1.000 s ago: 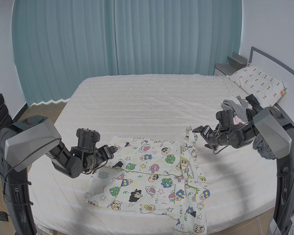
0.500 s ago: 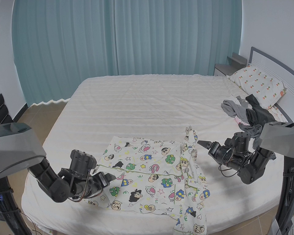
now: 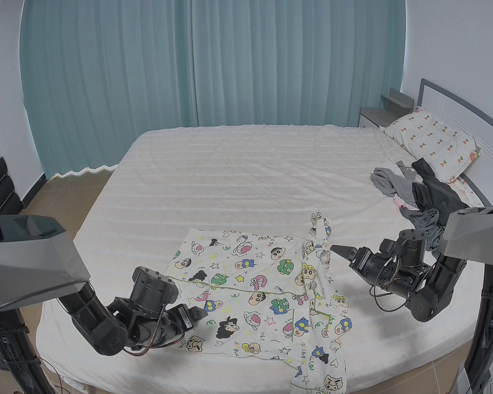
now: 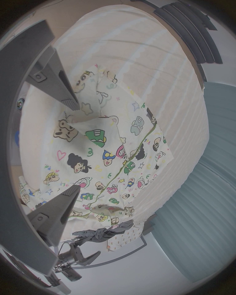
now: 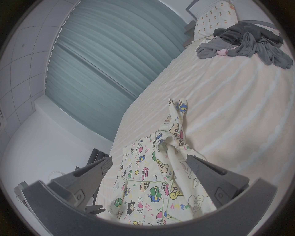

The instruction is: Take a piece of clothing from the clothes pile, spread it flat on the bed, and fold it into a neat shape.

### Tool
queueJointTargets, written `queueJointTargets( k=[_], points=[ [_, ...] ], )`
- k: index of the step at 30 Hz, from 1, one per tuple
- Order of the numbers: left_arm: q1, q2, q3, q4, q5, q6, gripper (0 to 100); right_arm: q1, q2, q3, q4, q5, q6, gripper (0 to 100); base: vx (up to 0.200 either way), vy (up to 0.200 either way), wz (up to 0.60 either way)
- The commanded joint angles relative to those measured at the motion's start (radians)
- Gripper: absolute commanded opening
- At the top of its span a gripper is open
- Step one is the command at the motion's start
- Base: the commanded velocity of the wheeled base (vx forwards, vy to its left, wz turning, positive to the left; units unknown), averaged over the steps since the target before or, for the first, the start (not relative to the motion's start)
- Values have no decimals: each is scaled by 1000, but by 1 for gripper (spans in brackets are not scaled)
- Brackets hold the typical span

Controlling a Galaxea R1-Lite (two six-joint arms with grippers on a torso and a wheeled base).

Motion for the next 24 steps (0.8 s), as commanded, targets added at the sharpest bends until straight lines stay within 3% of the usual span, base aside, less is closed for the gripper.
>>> queueJointTargets(
  k=[1, 17, 18, 24],
  points=[
    [-4, 123, -54, -15, 32, 3, 100, -19, 1, 51, -86, 5, 4, 100, 0, 0, 0],
    [0, 182, -126, -17, 61, -7, 100, -16, 8, 71, -146, 5, 1, 100, 0, 0, 0],
    [-1, 182, -128, -15, 61, -7, 0, -16, 8, 71, -146, 5, 1, 100, 0, 0, 0],
    [2, 178, -108, -14, 67, -10, 0, -17, 13, 67, -146, 5, 1, 100, 0, 0, 0]
  ],
)
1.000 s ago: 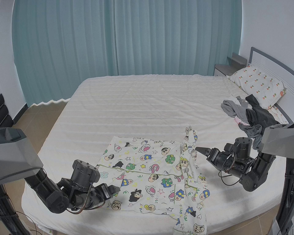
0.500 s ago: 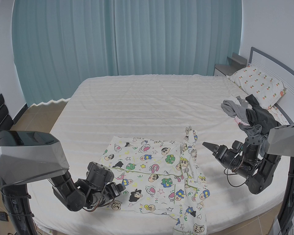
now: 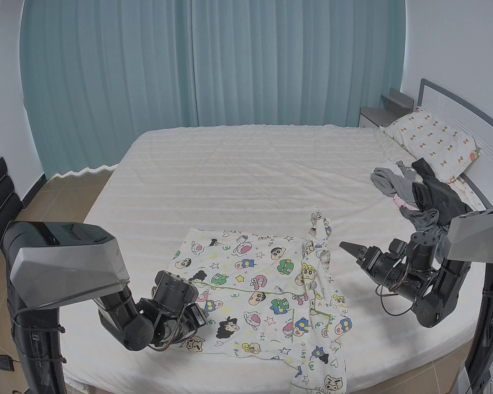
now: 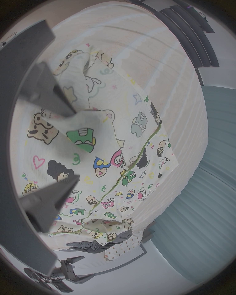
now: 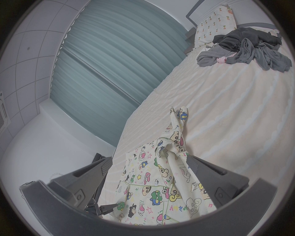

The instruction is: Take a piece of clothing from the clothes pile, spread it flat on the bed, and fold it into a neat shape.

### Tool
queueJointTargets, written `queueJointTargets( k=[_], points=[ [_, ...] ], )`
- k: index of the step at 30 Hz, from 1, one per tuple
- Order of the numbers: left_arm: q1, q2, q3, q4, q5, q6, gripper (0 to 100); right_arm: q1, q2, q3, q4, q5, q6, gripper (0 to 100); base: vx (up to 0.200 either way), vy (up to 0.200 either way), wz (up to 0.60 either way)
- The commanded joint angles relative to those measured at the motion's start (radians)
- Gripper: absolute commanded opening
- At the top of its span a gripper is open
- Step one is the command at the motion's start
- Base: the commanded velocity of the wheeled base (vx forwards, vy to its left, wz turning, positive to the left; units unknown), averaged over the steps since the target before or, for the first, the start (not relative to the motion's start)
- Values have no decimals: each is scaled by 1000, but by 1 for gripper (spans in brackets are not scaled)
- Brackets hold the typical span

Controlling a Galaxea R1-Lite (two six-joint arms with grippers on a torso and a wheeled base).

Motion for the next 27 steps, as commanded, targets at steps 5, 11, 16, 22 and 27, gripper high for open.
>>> queueJointTargets(
  k=[5, 11, 16, 22, 27],
  points=[
    [3, -10, 13, 1, 54, -30, 0, -1, 3, 0, 0, 1, 0, 100, 0, 0, 0],
    [66, -56, 11, -3, 83, -33, 0, -1, 2, 1, -2, 1, 0, 100, 0, 0, 0],
    [116, -101, 4, -5, 85, -27, 0, -1, -1, 1, -3, 1, 0, 100, 0, 0, 0],
    [208, -105, 4, -121, 80, 62, 0, 1, -1, 3, -3, 1, 0, 100, 0, 0, 0],
    [264, -30, 1, -236, 78, 128, 0, 1, -1, 3, -3, 1, 0, 100, 0, 0, 0]
  ],
)
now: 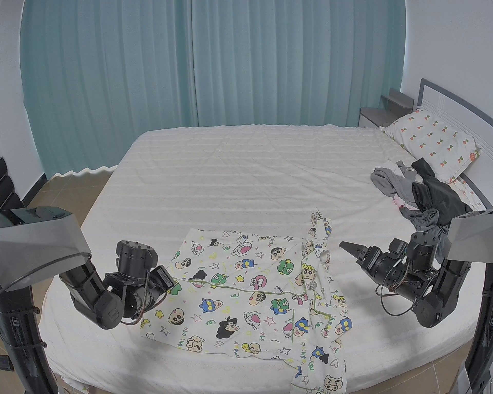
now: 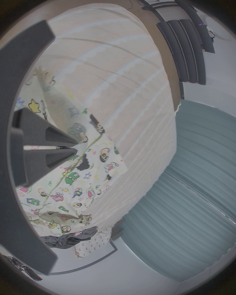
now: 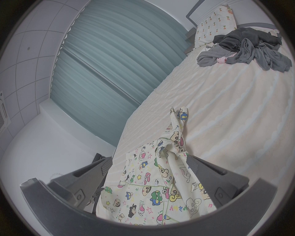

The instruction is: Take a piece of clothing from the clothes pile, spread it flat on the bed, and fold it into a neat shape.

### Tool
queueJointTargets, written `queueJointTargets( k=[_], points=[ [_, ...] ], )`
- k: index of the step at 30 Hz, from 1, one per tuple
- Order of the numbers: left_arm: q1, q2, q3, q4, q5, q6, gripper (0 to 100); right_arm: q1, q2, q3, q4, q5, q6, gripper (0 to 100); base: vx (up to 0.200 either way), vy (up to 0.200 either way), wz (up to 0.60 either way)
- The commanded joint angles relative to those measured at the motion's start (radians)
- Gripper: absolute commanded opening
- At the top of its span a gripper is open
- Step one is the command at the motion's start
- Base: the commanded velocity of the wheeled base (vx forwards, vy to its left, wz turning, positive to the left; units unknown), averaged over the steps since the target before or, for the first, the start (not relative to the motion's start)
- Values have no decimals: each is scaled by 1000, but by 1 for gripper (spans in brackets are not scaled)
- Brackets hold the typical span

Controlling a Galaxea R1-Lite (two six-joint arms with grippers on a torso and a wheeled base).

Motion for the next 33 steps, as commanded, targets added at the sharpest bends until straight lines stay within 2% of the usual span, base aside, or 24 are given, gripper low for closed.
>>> queueJointTargets(
  k=[1, 6, 15, 20, 21, 24, 27, 29, 33],
  points=[
    [49, 56, -2, -44, -1, 33, 0, 1, 0, 0, 0, 1, 0, 100, 0, 0, 0],
    [97, 159, -13, -145, -2, 91, 0, 1, 0, -1, 0, 1, 0, 100, 0, 0, 0],
    [138, 234, -117, -145, -2, 116, 0, -2, 7, 2, 3, -4, -8, 100, 0, 0, 0],
    [144, 240, -130, -139, -15, 123, 0, -4, 21, 3, 26, -2, -11, 100, 0, 0, 0],
    [144, 245, -131, -138, -21, 123, 100, -5, 32, 2, 35, -2, -15, 100, 0, 0, 0],
    [146, 256, -142, -139, -21, 122, 100, -8, 50, -1, 53, -2, -31, 100, 0, 0, 0],
    [157, 260, -140, -142, -16, 116, 100, -21, 98, -8, 99, -2, -101, 100, 0, 0, 0],
    [166, 256, -131, -144, -19, 107, 100, -27, 119, -14, 113, -2, -115, 100, 0, 0, 0],
    [193, 208, -74, -145, -53, 44, 100, -27, 176, -55, 182, -2, -124, 100, 0, 0, 0]
  ],
)
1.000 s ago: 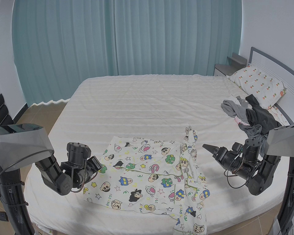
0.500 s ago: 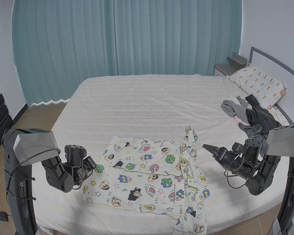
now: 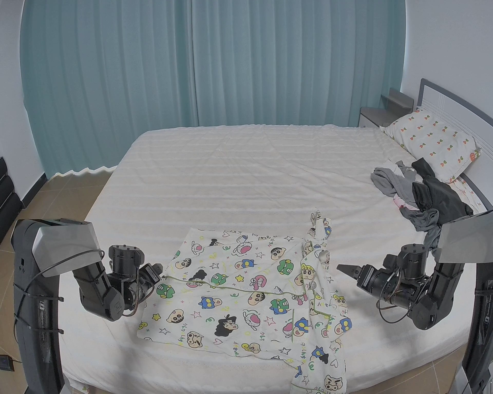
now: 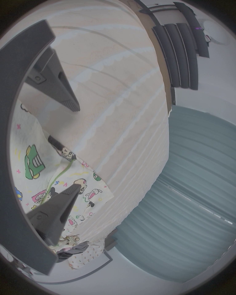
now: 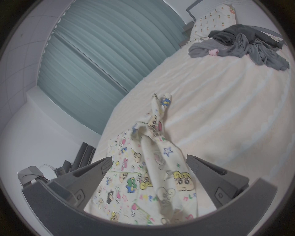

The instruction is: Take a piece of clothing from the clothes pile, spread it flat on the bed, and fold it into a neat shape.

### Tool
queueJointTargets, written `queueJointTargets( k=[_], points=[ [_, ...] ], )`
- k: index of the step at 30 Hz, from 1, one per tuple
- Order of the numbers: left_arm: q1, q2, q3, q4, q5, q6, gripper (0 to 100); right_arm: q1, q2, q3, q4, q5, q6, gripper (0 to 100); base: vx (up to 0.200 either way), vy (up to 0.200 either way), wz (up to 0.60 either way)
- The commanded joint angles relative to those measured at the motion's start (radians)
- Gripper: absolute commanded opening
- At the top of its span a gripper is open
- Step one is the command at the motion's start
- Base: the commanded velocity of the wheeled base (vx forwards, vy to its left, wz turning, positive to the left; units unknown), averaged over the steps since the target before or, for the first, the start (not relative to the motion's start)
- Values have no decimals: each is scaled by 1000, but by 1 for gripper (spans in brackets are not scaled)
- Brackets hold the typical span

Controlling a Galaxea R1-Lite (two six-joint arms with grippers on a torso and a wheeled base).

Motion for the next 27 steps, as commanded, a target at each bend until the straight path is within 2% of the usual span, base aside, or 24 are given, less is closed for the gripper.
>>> queueJointTargets(
  k=[1, 4, 7, 13, 16, 25, 26, 27],
  points=[
    [31, -66, 76, -2, -66, -65, 100, -5, 84, -65, 66, 2, -6, 100, 0, 0, 0],
    [34, -106, 128, -4, -129, -128, 100, -8, 124, -132, 132, 5, -6, 100, 0, 0, 0],
    [34, -121, 156, -11, -137, -166, 100, -11, 136, -175, 181, 2, -6, 100, 0, 0, 0],
    [34, -118, 194, -77, -137, -172, 100, -8, 120, -219, 282, -2, -11, 100, 0, 0, 0],
    [30, -115, 228, -131, -137, -172, 100, -7, 115, -284, 391, -12, -34, 100, 0, 0, 0],
    [27, -114, 248, -160, -134, -172, 100, 12, 124, -361, 498, -27, -77, 100, 0, 0, 0],
    [27, -114, 248, -160, -134, -172, 100, 12, 124, -362, 501, -27, -77, 0, 0, 0, 0],
    [27, -114, 248, -160, -132, -172, 100, 13, 123, -379, 535, -27, -85, 0, 0, 0, 0]
  ],
)
